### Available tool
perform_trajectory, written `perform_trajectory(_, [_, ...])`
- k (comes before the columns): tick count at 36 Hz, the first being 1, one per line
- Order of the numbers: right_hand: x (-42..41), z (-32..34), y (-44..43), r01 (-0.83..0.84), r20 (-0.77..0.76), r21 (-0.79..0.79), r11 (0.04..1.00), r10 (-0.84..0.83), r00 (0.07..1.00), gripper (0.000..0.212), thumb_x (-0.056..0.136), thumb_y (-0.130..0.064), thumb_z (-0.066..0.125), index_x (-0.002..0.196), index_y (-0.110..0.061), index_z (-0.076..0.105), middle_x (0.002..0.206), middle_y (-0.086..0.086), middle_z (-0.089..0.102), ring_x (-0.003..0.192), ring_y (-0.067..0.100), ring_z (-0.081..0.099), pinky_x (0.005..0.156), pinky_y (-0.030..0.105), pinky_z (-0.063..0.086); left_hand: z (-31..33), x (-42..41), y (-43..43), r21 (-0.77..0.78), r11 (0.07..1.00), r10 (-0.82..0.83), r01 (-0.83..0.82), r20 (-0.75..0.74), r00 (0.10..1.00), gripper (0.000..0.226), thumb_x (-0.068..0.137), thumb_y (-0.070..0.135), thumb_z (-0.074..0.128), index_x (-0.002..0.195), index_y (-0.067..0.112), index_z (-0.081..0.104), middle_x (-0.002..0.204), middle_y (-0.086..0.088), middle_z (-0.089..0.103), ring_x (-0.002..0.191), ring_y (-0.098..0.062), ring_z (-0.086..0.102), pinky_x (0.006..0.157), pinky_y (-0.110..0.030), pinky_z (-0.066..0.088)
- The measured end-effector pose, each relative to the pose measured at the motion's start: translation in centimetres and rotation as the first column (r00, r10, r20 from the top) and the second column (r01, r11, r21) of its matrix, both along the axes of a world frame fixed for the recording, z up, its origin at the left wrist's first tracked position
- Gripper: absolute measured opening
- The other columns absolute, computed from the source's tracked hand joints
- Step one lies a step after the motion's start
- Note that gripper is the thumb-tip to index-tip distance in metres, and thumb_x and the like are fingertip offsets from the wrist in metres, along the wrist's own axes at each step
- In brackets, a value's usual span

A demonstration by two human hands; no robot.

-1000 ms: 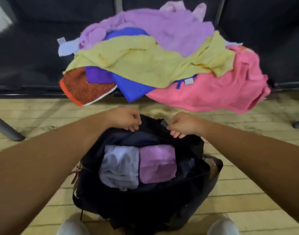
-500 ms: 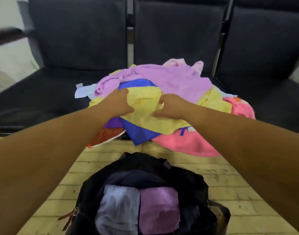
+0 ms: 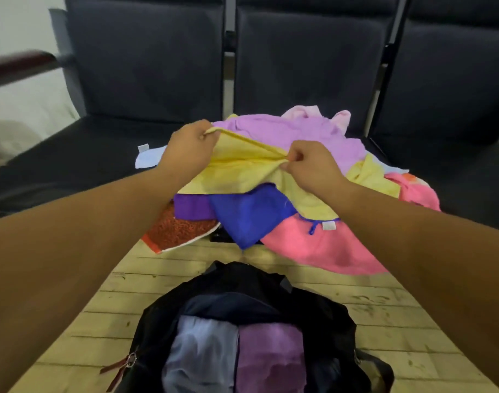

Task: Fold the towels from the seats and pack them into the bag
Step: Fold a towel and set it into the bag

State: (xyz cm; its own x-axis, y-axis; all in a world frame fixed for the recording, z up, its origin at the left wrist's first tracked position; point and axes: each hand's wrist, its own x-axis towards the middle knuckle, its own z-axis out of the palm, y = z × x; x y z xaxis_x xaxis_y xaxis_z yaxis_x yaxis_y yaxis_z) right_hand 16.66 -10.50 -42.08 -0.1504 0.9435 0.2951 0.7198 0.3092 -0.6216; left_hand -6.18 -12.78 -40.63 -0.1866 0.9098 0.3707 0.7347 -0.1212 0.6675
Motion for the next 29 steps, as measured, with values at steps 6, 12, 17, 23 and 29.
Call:
perform_trajectory(6, [0.8, 9.5, -2.5, 0.166, -0.29, 0.128, 0.978, -0.123, 0.949, 0.03, 0.087, -0.01, 0.063, 0.066, -0.023, 0.046, 0.066, -0.007, 0.048, 0.063, 0.008, 0.043, 0.061, 0.021, 0.036, 8.5, 1.0, -2.4, 0.135, 0.991, -0.025, -0.005, 0.222, 0.975, 0.03, 0.103, 0.027, 0.041, 0.104, 0.005, 0.061, 0.094, -0.006, 0.059, 0.085, -0.017, 0.05, 0.071, -0.032, 0.037])
perform_trajectory(12, [2.8, 18.3, -7.5, 0.21, -0.432, 0.178, 0.961, -0.115, 0.895, 0.022, 0.096, -0.015, 0.057, 0.076, -0.019, 0.048, 0.07, -0.003, 0.048, 0.063, 0.008, 0.042, 0.053, 0.021, 0.036, 16.6, 2.3, -7.1, 0.211, 0.976, -0.136, 0.055, 0.395, 0.909, 0.018, 0.094, 0.031, 0.045, 0.095, 0.023, 0.061, 0.096, -0.006, 0.063, 0.088, -0.018, 0.06, 0.083, -0.033, 0.051])
perform_trajectory(17, [3.5, 22.1, -12.0, 0.043, -0.247, -0.015, 0.999, -0.045, 0.968, 0.021, 0.093, -0.005, 0.054, 0.079, -0.018, 0.062, 0.078, 0.0, 0.059, 0.083, 0.024, 0.057, 0.068, 0.032, 0.049, 21.6, 4.1, -12.2, 0.228, 0.93, -0.366, 0.287, 0.556, 0.746, 0.018, 0.101, 0.027, 0.047, 0.093, 0.029, 0.062, 0.107, -0.004, 0.069, 0.104, -0.022, 0.065, 0.098, -0.043, 0.05])
perform_trajectory(23, [2.5, 24.4, -17.0, -0.463, -0.471, -0.228, 0.856, 0.32, 0.822, 0.035, 0.096, -0.039, 0.063, 0.127, -0.023, 0.061, 0.083, 0.007, 0.057, 0.065, 0.016, 0.051, 0.062, 0.029, 0.044, 24.6, 6.4, -15.7, 0.103, 0.864, -0.47, 0.492, 0.516, 0.717, 0.017, 0.101, 0.037, 0.053, 0.11, 0.028, 0.064, 0.09, 0.006, 0.074, 0.073, -0.004, 0.072, 0.06, -0.023, 0.057])
perform_trajectory(29, [1.4, 26.4, -19.2, -0.375, -0.281, -0.189, 0.908, 0.316, 0.906, 0.039, 0.092, -0.038, 0.07, 0.099, 0.001, 0.064, 0.079, 0.011, 0.058, 0.069, 0.019, 0.051, 0.072, 0.034, 0.046, 25.8, 6.6, -18.1, -0.027, 0.856, -0.484, 0.517, 0.314, 0.817, 0.022, 0.096, 0.039, 0.061, 0.11, 0.025, 0.071, 0.106, -0.002, 0.074, 0.097, -0.019, 0.072, 0.086, -0.041, 0.059])
